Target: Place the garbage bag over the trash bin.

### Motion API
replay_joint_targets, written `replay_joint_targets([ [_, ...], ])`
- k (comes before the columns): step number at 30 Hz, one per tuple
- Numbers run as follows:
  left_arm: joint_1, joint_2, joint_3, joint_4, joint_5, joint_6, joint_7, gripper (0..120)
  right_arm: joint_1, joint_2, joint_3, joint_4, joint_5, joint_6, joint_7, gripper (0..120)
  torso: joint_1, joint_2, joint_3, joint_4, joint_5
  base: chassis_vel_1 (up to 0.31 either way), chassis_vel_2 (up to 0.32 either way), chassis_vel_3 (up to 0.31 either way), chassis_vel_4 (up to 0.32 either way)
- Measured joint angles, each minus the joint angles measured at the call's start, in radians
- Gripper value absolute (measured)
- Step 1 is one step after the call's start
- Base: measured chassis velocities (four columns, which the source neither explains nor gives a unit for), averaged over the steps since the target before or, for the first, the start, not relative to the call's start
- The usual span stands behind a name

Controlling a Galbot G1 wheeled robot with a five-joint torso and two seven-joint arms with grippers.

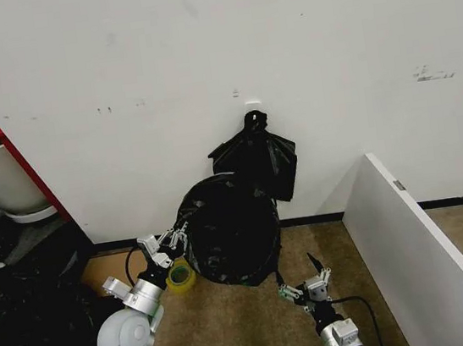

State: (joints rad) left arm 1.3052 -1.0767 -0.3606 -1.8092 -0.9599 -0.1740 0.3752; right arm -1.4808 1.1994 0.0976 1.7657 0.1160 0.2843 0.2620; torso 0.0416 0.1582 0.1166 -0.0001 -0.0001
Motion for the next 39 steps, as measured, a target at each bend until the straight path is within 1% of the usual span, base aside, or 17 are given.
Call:
replay_joint_targets([
  [4, 0.007, -0.012, -0.003, -0.030, -0.026, 0.033, -0.053, 4, 0.015, 0.011, 0.007, -0.035, -0.033, 0.029, -0.019, 100, 0.000, 0.000, 0.000, -0.0001, 0.0000, 0.000, 0.000, 0.000, 0.000],
  [6, 0.005, -0.019, -0.003, -0.042, -0.032, 0.056, -0.100, 4, 0.025, 0.016, 0.021, -0.068, -0.049, 0.099, -0.061, 100, 0.000, 0.000, 0.000, -0.0001, 0.0001, 0.000, 0.000, 0.000, 0.000],
  [8, -0.001, -0.026, 0.001, -0.043, -0.032, 0.071, -0.135, 4, 0.030, 0.017, 0.031, -0.084, 0.016, 0.191, -0.164, 100, 0.000, 0.000, 0.000, 0.0000, 0.0000, 0.000, 0.000, 0.000, 0.000],
  [9, -0.001, -0.026, 0.001, -0.043, -0.032, 0.071, -0.135, 4, 0.030, 0.017, 0.031, -0.084, 0.016, 0.191, -0.164, 100, 0.000, 0.000, 0.000, 0.0000, 0.0000, 0.000, 0.000, 0.000, 0.000],
  [13, -0.022, -0.039, 0.010, -0.013, -0.029, 0.082, -0.192, 4, 0.020, 0.006, 0.036, -0.073, 0.254, 0.301, -0.405, 100, 0.000, 0.000, 0.000, 0.0000, -0.0001, 0.000, 0.000, 0.000, 0.000],
  [14, -0.022, -0.039, 0.010, -0.013, -0.029, 0.082, -0.192, 4, 0.020, 0.006, 0.036, -0.073, 0.254, 0.301, -0.405, 100, 0.000, 0.000, 0.000, 0.0000, -0.0001, 0.000, 0.000, 0.000, 0.000],
  [19, -0.054, -0.052, 0.017, 0.010, -0.046, 0.101, -0.223, 4, 0.024, -0.002, 0.048, -0.106, 0.429, 0.341, -0.608, 100, 0.000, 0.000, 0.000, -0.0002, 0.0000, 0.000, 0.000, 0.000, 0.000],
  [22, -0.064, -0.055, 0.020, 0.021, -0.047, 0.108, -0.226, 4, 0.032, 0.004, 0.048, -0.127, 0.481, 0.350, -0.660, 100, 0.000, 0.000, 0.000, -0.0002, 0.0001, 0.000, 0.000, 0.000, 0.000],
  [26, -0.062, -0.040, 0.022, 0.030, -0.029, 0.107, -0.204, 4, 0.033, 0.007, 0.051, -0.106, 0.516, 0.360, -0.638, 100, 0.000, 0.000, 0.000, -0.0002, 0.0002, 0.000, 0.000, 0.000, 0.000],
  [28, -0.057, -0.027, 0.022, 0.043, 0.006, 0.092, -0.175, 4, 0.027, -0.001, 0.059, -0.067, 0.515, 0.364, -0.561, 100, 0.000, 0.000, 0.000, 0.0000, 0.0001, 0.000, 0.000, 0.000, 0.000],
  [30, -0.052, -0.013, 0.023, 0.066, 0.063, 0.057, -0.133, 4, 0.017, -0.013, 0.064, -0.006, 0.465, 0.359, -0.394, 100, 0.000, 0.000, 0.000, -0.0001, -0.0001, 0.000, 0.000, 0.000, 0.000],
  [31, -0.052, -0.013, 0.023, 0.066, 0.063, 0.057, -0.133, 4, 0.017, -0.013, 0.064, -0.006, 0.465, 0.359, -0.394, 100, 0.000, 0.000, 0.000, -0.0001, -0.0001, 0.000, 0.000, 0.000, 0.000],
  [32, -0.050, -0.008, 0.024, 0.075, 0.086, 0.037, -0.118, 4, 0.013, -0.018, 0.065, 0.022, 0.443, 0.352, -0.329, 100, 0.000, 0.000, 0.000, -0.0001, 0.0000, 0.000, 0.000, 0.000, 0.000],
  [35, -0.038, 0.004, 0.028, 0.120, 0.193, -0.086, -0.039, 4, 0.004, -0.037, 0.070, 0.125, 0.373, 0.312, -0.170, 100, 0.000, 0.000, 0.000, -0.0001, -0.0001, 0.000, 0.000, 0.000, 0.000],
  [37, -0.028, 0.005, 0.029, 0.146, 0.272, -0.177, 0.005, 4, 0.004, -0.049, 0.072, 0.172, 0.331, 0.283, -0.126, 100, 0.000, 0.000, 0.000, 0.0000, -0.0001, 0.000, 0.000, 0.000, 0.000],
  [38, -0.028, 0.005, 0.029, 0.146, 0.272, -0.177, 0.005, 4, 0.004, -0.049, 0.072, 0.172, 0.331, 0.283, -0.126, 100, 0.000, 0.000, 0.000, 0.0000, -0.0001, 0.000, 0.000, 0.000, 0.000],
  [39, -0.020, 0.003, 0.029, 0.165, 0.319, -0.249, 0.037, 4, 0.006, -0.057, 0.074, 0.192, 0.301, 0.264, -0.115, 100, 0.000, 0.000, 0.000, 0.0000, 0.0000, 0.000, 0.000, 0.000, 0.000],
])
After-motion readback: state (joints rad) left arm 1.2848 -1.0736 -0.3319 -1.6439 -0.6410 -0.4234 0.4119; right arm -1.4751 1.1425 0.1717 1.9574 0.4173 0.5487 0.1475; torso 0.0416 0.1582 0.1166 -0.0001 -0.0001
